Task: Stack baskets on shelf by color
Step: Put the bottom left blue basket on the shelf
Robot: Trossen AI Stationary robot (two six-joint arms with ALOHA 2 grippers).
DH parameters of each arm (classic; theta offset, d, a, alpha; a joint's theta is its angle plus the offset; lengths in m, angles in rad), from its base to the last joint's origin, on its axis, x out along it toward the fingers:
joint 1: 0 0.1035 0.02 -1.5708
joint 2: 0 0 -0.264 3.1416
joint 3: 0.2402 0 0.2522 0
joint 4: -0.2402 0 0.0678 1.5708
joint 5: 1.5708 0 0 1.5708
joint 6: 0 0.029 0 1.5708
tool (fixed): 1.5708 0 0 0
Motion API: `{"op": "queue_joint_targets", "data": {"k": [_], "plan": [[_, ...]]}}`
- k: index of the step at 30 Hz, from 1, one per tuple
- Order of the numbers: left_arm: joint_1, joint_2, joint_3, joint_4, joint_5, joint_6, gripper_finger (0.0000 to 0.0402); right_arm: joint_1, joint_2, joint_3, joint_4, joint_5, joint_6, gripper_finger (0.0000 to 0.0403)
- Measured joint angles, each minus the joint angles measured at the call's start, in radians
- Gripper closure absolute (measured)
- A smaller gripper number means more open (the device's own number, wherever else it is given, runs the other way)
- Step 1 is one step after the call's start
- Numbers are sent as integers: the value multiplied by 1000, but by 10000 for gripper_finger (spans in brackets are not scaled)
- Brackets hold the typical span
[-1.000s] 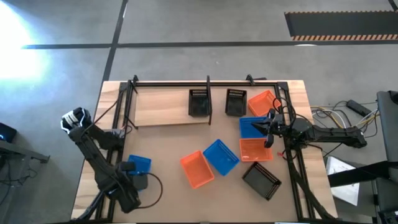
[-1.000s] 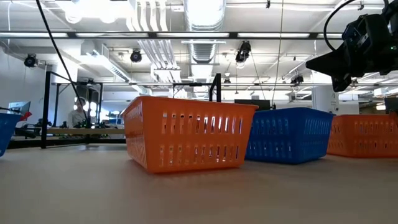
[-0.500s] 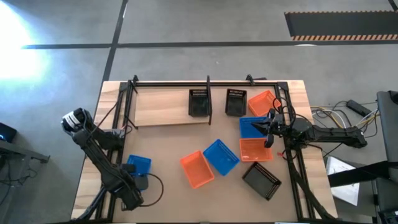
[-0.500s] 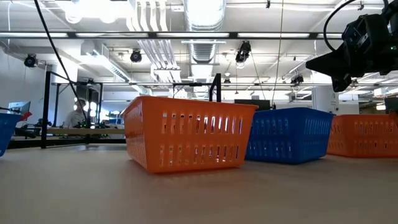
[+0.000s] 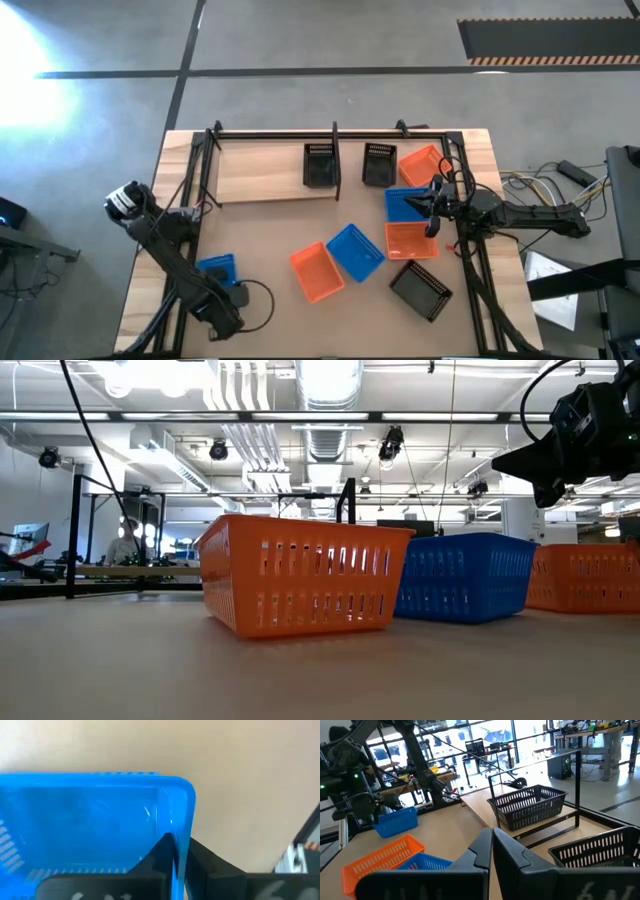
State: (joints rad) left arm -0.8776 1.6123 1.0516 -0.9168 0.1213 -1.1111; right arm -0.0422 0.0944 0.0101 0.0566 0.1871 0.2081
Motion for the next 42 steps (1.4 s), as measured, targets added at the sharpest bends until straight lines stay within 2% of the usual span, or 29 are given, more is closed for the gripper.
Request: {"op": "queue_joint_targets", "data": {"k": [2,8,13,16,25,30,34,42], "plan": [[26,1,27,6,-46,46,394,0,0,0,0,0,0,394],[136,1,136,4,-295,283,401,0,0,0,0,0,0,394],[260,-30,208,-92,-464,464,401,0,0,0,1,0,1,394],[368,-70,209,-151,-521,582,402,0,0,0,0,-1,1,394],[816,-235,75,-183,-532,909,402,0,0,0,1,-1,1,394],[1028,-287,-22,-138,-481,1065,402,0,0,0,0,-1,1,394],[1105,-300,-85,-134,-447,1148,401,0,0,0,0,-1,1,394],[1121,-311,-161,-147,-439,1195,401,0,0,0,0,-1,1,394]]}}
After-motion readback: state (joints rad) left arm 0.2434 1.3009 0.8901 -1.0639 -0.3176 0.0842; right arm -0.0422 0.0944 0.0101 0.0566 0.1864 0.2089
